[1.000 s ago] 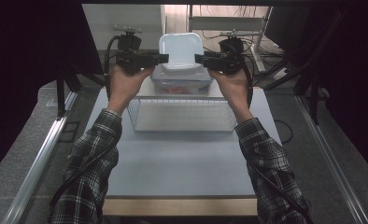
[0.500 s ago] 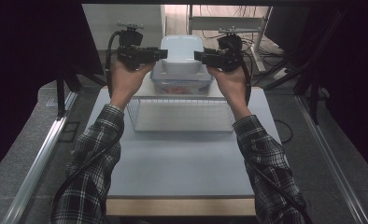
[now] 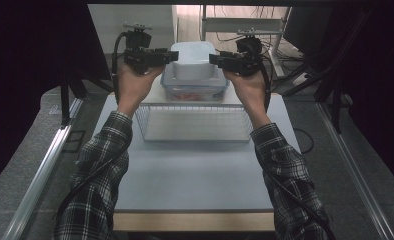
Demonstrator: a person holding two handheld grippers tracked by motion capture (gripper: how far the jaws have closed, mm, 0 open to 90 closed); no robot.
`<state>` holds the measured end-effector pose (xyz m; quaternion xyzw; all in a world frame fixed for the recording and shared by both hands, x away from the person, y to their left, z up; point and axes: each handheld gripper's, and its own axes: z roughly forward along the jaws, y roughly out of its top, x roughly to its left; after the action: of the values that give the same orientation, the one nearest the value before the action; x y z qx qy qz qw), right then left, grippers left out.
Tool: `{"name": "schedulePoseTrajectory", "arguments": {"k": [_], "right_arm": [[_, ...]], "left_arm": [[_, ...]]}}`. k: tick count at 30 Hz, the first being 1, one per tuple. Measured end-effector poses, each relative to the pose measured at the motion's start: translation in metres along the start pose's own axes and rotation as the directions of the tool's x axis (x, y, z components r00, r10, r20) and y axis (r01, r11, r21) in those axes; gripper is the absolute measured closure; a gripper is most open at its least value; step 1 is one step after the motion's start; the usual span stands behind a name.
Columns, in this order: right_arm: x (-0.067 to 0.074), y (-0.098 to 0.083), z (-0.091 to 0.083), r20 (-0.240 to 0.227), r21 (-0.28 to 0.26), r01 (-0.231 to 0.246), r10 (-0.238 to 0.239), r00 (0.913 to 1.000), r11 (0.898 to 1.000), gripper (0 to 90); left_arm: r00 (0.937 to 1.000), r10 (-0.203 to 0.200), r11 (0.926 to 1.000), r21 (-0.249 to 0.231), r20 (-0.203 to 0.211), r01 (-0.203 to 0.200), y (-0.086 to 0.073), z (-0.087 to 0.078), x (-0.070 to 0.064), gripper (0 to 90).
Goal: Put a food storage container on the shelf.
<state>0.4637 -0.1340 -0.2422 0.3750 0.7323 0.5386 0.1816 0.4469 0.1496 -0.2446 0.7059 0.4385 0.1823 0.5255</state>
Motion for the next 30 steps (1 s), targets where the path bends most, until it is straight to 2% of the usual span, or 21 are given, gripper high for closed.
{"name": "schedulePoseTrajectory", "arguments": {"k": [2, 6, 9, 14, 20, 26, 30], "right_arm": [[0.0, -0.001, -0.001, -0.003, -0.001, 0.007, -0.007, 1.0, 1.0, 51.4], [0.0, -0.002, -0.006, -0.018, -0.011, 0.013, -0.013, 0.9998, 1.0, 47.5], [0.001, -0.004, -0.008, -0.038, -0.013, 0.018, -0.019, 0.9991, 1.0, 42.2], [0.007, -0.01, -0.013, -0.027, -0.017, 0.042, -0.043, 0.9987, 0.999, 31.7], [0.013, -0.022, -0.014, -0.013, 0.004, 0.086, -0.086, 0.9962, 0.996, 19.5], [0.02, -0.031, -0.013, -0.008, 0.032, 0.126, -0.126, 0.992, 0.991, 16.6], [0.023, -0.037, -0.012, -0.01, 0.065, 0.146, -0.146, 0.9892, 0.987, 14.4]], "left_arm": [[0.9999, 0.012, 0.9999, -0.005, -0.011, -0.012, 0.001, -0.003, -0.002, 49.1], [0.9998, 0.02, 0.9997, -0.017, 0.003, -0.02, 0.001, -0.008, -0.004, 45.7], [0.9991, 0.042, 0.999, -0.015, 0.008, -0.042, -0.002, -0.011, -0.008, 41.8], [0.9972, 0.068, 0.9976, -0.016, 0.032, -0.067, -0.01, -0.017, -0.016, 34.5], [0.9943, 0.101, 0.9949, 0.0, 0.033, -0.101, -0.022, -0.021, -0.026, 22.3], [0.9931, 0.111, 0.9933, 0.026, 0.035, -0.112, -0.034, -0.021, -0.029, 16.6], [0.9908, 0.132, 0.9896, 0.052, 0.03, -0.134, -0.044, -0.018, -0.032, 14.2]]}}
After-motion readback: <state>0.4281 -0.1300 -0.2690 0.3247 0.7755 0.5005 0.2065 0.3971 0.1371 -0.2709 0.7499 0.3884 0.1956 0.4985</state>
